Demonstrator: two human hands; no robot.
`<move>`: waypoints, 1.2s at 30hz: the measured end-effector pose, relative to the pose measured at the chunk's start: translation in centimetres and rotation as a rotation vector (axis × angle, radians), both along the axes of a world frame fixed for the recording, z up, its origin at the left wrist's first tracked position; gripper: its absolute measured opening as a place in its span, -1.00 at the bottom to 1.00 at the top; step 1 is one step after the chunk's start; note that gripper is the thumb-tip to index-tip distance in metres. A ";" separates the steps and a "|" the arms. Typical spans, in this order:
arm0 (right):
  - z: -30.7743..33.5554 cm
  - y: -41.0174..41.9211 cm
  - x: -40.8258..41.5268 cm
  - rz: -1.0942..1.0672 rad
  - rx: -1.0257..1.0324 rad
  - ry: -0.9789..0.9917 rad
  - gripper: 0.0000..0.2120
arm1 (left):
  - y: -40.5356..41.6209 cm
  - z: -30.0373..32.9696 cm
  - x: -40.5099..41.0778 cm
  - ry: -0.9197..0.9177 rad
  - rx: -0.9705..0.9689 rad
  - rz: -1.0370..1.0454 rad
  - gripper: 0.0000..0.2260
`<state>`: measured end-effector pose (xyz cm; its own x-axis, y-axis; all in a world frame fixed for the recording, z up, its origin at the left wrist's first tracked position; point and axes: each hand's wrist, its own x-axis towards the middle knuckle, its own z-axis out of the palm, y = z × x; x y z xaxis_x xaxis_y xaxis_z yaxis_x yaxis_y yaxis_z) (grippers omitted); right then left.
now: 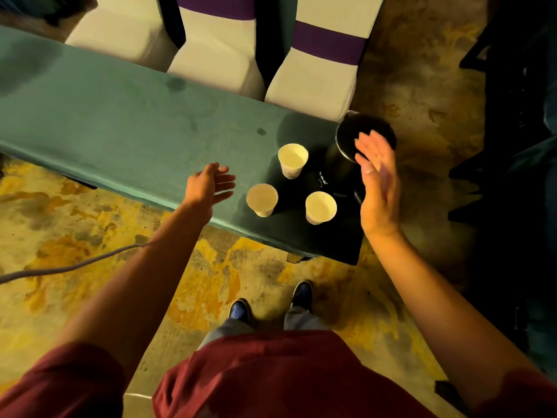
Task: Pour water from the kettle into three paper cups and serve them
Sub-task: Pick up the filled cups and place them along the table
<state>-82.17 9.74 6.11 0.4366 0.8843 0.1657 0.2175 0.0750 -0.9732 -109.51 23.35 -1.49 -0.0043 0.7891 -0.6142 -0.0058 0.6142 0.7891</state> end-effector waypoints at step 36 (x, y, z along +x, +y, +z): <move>-18.8 8.0 -14.3 -0.102 -0.320 0.275 -0.59 | -1.5 -11.1 -1.7 -0.232 -0.296 -0.186 -0.68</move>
